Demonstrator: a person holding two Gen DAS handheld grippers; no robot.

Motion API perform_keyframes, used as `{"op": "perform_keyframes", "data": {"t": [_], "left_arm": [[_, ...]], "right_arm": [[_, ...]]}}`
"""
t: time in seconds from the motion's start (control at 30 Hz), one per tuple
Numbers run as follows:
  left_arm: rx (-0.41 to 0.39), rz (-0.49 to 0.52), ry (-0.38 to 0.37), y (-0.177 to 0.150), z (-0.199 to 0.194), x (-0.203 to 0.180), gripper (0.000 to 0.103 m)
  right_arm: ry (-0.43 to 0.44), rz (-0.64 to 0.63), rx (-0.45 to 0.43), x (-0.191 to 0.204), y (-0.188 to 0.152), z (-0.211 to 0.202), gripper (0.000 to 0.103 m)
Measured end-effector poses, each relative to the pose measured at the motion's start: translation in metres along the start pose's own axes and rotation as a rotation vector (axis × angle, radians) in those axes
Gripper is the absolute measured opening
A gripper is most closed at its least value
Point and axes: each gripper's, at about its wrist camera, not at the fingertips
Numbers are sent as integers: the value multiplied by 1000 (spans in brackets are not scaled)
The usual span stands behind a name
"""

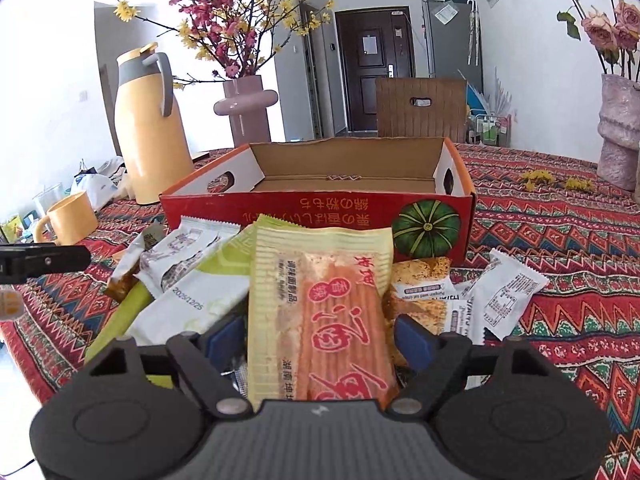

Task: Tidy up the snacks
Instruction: 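Grasp the orange wafer pack with the right gripper while the left gripper grasps a green bar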

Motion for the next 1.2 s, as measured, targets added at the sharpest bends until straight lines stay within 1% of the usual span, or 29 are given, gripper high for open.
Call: {"op": "perform_keyframes", "data": {"t": [0.1, 0.2, 0.3, 0.33, 0.37, 0.43, 0.57, 0.8, 0.93, 1.0, 1.03, 1.07, 1.1, 1.13, 1.17, 1.2], "left_arm": [[9, -1, -2, -1, 2, 0, 103], [19, 0, -7, -2, 5, -2, 103], [32, 0, -15, -3, 8, -4, 103], [36, 1, -17, -4, 9, -4, 103], [40, 1, -18, -5, 9, -5, 103], [47, 3, -23, -6, 10, -7, 103], [63, 15, -34, -8, 12, -14, 103], [121, 17, -41, -14, 25, -29, 103], [150, 21, -39, -18, 33, -40, 103], [162, 20, -30, -19, 36, -44, 101], [167, 16, -29, -20, 38, -44, 99], [172, 15, -30, -20, 39, -45, 90], [178, 18, -31, -20, 41, -47, 76], [189, 25, -35, -21, 43, -49, 68], [200, 29, -48, -22, 45, -50, 53], [200, 33, -64, -23, 44, -52, 42]], "right_arm": [[7, 39, 4, -6, -4, 3, 75], [17, 76, -6, -13, -8, -1, 68], [30, 112, -17, -20, -11, -5, 54], [34, 128, -21, -22, -12, -6, 38], [30, 151, -25, -25, -11, -8, 32], [33, 183, -46, -28, -14, -12, 31], [1, 192, -73, -24, -20, -17, 29], [-93, 165, -171, -7, -21, -40, 28], [-97, 159, -181, -4, -22, -46, 28], [-93, 164, -177, -3, -24, -46, 28], [-91, 166, -175, -3, -25, -47, 28], [-89, 168, -173, -3, -26, -46, 28], [-83, 171, -171, -3, -27, -46, 28], [-78, 173, -170, -3, -27, -46, 28], [-77, 173, -171, -3, -28, -47, 28], [-76, 172, -172, -2, -28, -47, 28]]}}
Point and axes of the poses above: each gripper's, at about its wrist camera, not at the fingertips, and z roughly the way its jaws point, x to its left, y to its top, and after that the axes turned 4 degrees about x, right-handed
